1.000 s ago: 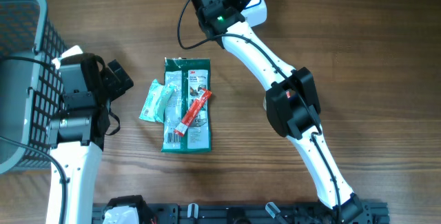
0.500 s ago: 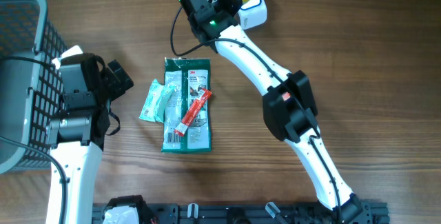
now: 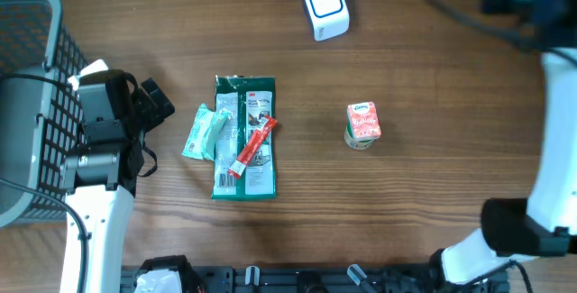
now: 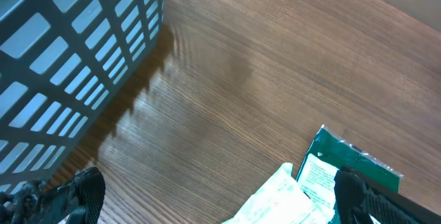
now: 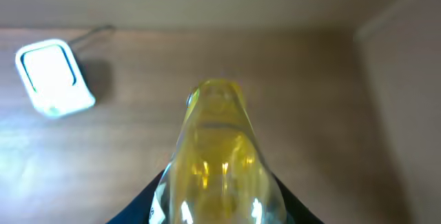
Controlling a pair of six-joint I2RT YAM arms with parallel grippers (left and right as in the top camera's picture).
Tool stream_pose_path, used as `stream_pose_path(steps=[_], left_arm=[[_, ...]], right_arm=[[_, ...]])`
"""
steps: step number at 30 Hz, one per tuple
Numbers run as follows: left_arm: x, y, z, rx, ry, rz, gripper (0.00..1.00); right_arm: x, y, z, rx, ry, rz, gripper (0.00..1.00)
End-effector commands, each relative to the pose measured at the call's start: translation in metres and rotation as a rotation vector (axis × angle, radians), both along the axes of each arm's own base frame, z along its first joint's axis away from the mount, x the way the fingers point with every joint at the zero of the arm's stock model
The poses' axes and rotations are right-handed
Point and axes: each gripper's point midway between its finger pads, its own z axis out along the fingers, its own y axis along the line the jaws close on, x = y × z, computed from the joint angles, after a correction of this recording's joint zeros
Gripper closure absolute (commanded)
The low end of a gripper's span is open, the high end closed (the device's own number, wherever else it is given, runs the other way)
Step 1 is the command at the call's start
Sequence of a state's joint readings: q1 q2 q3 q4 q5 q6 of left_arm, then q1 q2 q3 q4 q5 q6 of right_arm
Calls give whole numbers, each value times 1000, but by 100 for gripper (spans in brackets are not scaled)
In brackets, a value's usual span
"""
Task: Scan the item barcode
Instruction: 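Carry the oil bottle to the right table edge and release it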
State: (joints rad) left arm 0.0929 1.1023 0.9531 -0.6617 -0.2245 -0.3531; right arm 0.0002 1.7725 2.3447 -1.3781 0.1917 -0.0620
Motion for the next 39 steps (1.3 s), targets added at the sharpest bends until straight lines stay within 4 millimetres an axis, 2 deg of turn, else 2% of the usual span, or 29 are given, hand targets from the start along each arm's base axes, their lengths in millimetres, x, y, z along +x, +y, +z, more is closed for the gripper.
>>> stream_pose_path(steps=[1,3,4,6,9,11,12,14,15,16,17,18,19,22,24,28,31,32,34,37,39], left_arm=[[1,4,5,18,-9,9,0],[1,4,5,18,-9,9,0],[1,4,5,18,-9,8,0],[1,4,5,18,-9,9,0],[1,4,5,18,-9,9,0],[1,4,5,18,-9,9,0],[1,4,5,18,-9,9,0],[1,4,5,18,-9,9,0],[1,4,5,18,-9,9,0],[1,4,5,18,-9,9,0],[1,4,5,18,-9,9,0],[1,4,5,18,-9,9,0],[1,4,5,18,-9,9,0],[1,4,5,18,-9,9,0],[1,4,5,18,-9,9,0],[1,4,5,18,-9,9,0],[1,4,5,18,-9,9,0],[1,4,5,18,-9,9,0],[1,4,5,18,-9,9,0],[1,4,5,18,-9,9,0],[1,4,5,18,-9,9,0]], right_arm=[[-18,-21,-51,274,176,9,95],[-28,-48,-95,314,291,-83,94],[-33,-55,-117,331,344,-111,94],[-47,-64,-177,365,470,-160,92],[-63,-85,-255,277,567,-234,88],[-63,-86,-281,269,558,-238,85],[-60,-87,-287,268,544,-239,82],[-57,-87,-287,274,529,-249,70],[-57,-87,-287,278,527,-259,39],[-58,-87,-287,279,528,-259,37],[-58,-87,-287,279,529,-259,30],[-58,-87,-287,280,529,-260,20],[-58,-87,-287,281,529,-260,0],[-60,-86,-287,292,533,-282,0],[-56,-87,-277,289,520,-279,0],[-39,-91,-212,277,439,-261,0],[-31,-77,-164,334,369,-208,0],[-31,-72,-158,346,366,-194,0],[-33,-42,-144,399,371,-86,1],[-36,14,-138,460,404,124,16],[-50,57,-140,494,479,234,27]])
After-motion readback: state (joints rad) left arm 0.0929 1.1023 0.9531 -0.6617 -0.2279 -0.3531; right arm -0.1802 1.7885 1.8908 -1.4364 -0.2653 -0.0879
